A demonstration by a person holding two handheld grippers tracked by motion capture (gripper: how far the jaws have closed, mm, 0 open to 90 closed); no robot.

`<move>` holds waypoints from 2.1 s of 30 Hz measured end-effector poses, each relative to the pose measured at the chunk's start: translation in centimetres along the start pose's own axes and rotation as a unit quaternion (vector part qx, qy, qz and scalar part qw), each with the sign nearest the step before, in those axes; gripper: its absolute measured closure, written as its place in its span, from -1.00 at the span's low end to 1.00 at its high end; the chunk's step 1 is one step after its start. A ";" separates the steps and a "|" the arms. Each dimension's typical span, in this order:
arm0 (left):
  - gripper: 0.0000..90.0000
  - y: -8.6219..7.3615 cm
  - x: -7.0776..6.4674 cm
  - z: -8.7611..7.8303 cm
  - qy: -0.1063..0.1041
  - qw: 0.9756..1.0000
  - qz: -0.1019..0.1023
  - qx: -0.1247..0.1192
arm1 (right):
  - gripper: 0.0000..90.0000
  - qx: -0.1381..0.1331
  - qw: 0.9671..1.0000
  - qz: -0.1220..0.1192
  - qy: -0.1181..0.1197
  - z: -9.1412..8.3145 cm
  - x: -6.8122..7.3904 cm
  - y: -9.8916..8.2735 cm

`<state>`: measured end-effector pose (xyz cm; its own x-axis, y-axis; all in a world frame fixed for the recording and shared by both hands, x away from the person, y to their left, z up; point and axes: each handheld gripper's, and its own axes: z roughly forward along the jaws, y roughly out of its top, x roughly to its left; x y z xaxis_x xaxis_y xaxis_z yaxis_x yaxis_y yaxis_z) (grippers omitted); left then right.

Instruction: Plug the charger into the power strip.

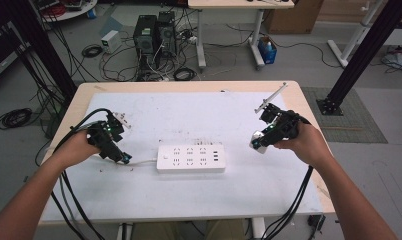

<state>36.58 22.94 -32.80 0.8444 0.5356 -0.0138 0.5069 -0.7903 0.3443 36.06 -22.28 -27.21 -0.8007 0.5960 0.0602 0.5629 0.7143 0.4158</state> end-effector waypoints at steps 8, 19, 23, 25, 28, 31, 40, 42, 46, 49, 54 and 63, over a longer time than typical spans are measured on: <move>-0.61 0.3 0.0 0.7 -0.013 1.000 0.024 0.010 | 0.38 0.015 0.999 -0.035 0.017 1.0 0.6 2.1; -0.61 -0.1 -0.3 0.9 -0.016 0.999 0.036 0.002 | 0.38 0.044 0.996 -0.076 0.030 3.2 1.3 6.4; -0.61 -0.5 -0.4 1.3 -0.017 1.000 0.025 -0.005 | 0.38 0.048 0.992 -0.113 0.041 4.4 2.0 8.0; -0.61 -0.7 -0.4 1.5 -0.018 0.999 0.026 -0.005 | 0.38 0.054 0.989 -0.133 0.043 5.3 2.5 8.5; -0.61 -0.8 -0.5 1.8 -0.019 0.999 0.026 -0.006 | 0.38 0.071 0.983 -0.161 0.044 6.8 2.9 9.0; -0.61 -0.8 -0.6 2.0 -0.021 0.999 0.027 -0.006 | 0.38 0.076 0.981 -0.172 0.049 8.0 3.2 9.5; -0.61 -1.5 -0.3 2.4 -0.024 0.999 0.029 -0.003 | 0.38 0.078 0.973 -0.209 0.067 11.1 4.2 10.9; -0.61 -1.7 -0.2 2.5 -0.026 0.999 0.025 -0.005 | 0.38 0.074 0.972 -0.215 0.068 11.6 4.4 11.2; -0.61 -2.2 -0.1 2.6 -0.026 0.999 0.019 -0.007 | 0.38 0.069 0.969 -0.225 0.074 12.6 4.6 11.7; -0.61 -2.4 -0.1 2.7 -0.026 0.999 0.016 -0.009 | 0.38 0.067 0.968 -0.230 0.073 13.1 4.5 12.0; -0.61 -2.7 0.0 2.8 -0.027 1.000 0.011 -0.010 | 0.38 0.065 0.962 -0.253 0.079 14.0 4.4 12.2; -0.61 -3.1 0.1 2.9 -0.026 1.000 0.005 -0.010 | 0.38 0.078 0.952 -0.287 0.075 14.7 4.1 11.4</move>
<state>35.64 24.59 -36.62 0.8579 0.5104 -0.0589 0.4946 -0.7894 0.3637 42.23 -6.34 -35.55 -0.9992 0.0411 -0.0029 0.0386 0.9595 0.2792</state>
